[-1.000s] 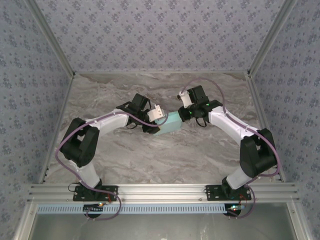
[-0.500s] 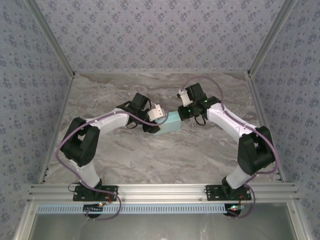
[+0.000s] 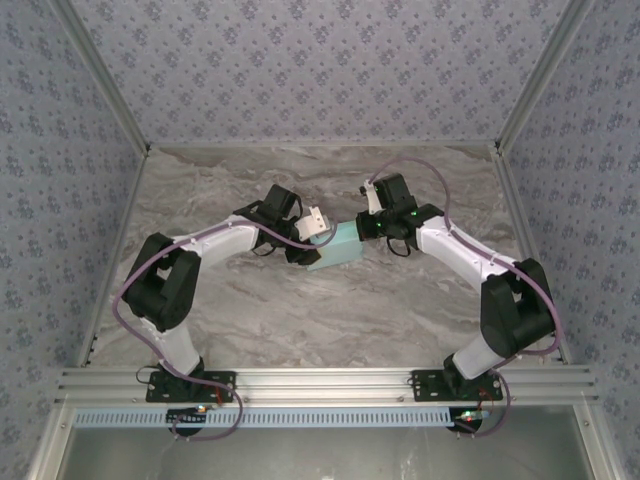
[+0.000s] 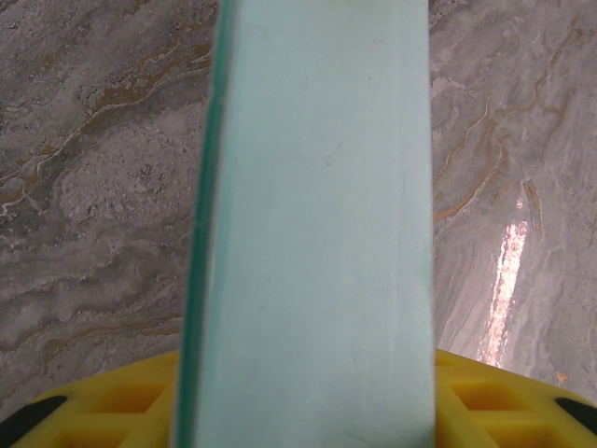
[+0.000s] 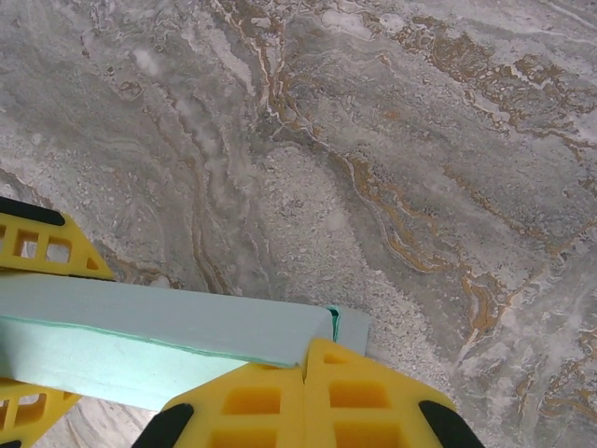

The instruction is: Fold the paper box

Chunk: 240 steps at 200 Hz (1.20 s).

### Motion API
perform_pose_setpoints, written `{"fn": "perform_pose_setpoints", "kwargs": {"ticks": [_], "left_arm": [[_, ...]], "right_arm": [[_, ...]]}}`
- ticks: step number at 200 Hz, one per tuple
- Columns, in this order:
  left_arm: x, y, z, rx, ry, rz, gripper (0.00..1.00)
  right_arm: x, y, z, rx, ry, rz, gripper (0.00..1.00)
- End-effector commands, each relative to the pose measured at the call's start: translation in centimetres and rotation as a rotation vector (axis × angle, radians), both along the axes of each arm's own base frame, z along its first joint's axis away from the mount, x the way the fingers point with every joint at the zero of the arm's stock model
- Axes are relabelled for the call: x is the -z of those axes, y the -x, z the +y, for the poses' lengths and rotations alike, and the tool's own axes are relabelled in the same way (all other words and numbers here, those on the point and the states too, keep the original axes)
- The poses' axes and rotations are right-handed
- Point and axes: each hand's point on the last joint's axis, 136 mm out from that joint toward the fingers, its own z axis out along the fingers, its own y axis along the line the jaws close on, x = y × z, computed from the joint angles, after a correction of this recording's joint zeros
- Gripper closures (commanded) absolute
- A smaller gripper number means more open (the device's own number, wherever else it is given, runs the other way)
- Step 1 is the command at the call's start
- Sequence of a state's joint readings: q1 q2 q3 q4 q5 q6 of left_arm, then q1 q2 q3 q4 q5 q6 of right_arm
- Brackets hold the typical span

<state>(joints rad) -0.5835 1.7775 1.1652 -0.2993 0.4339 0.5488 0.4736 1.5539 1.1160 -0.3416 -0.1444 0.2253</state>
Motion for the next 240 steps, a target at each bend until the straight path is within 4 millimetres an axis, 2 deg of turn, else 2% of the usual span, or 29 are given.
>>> {"fn": "perform_pose_setpoints", "kwargs": {"ticks": [1, 27, 55, 88, 93, 125, 162, 166, 240], "left_arm": [[0.3, -0.1, -0.9, 0.023, -0.004, -0.003, 0.51], [0.6, 0.0, -0.9, 0.032, -0.028, -0.014, 0.51], [0.6, 0.1, -0.9, 0.035, -0.029, -0.014, 0.5], [0.4, 0.1, -1.1, 0.044, -0.028, -0.016, 0.49], [0.4, 0.1, -1.1, 0.045, -0.029, -0.016, 0.5], [0.5, 0.1, -1.2, 0.043, -0.027, -0.01, 0.49], [0.6, 0.0, -1.3, 0.04, -0.026, -0.006, 0.49], [0.6, -0.1, -1.3, 0.039, -0.027, -0.009, 0.49], [0.5, -0.2, -1.3, 0.038, -0.019, -0.016, 0.49]], "right_arm": [[-0.1, 2.6, 1.7, -0.07, -0.071, 0.111, 1.0], [-1.0, 2.0, 1.0, -0.07, -0.05, 0.094, 1.0], [-0.7, 1.8, 0.7, -0.072, -0.041, 0.104, 1.0], [-0.1, 2.1, 1.1, -0.081, -0.055, 0.134, 1.0], [-1.4, 1.4, 1.5, -0.083, -0.072, 0.105, 1.0], [-1.6, 1.4, 2.1, -0.082, -0.094, 0.115, 1.0], [-0.6, 1.4, 2.3, -0.058, -0.093, 0.125, 1.0], [0.7, 2.0, 2.0, -0.054, -0.078, 0.151, 1.0], [3.5, 3.0, 0.2, -0.065, 0.038, 0.065, 1.0]]}}
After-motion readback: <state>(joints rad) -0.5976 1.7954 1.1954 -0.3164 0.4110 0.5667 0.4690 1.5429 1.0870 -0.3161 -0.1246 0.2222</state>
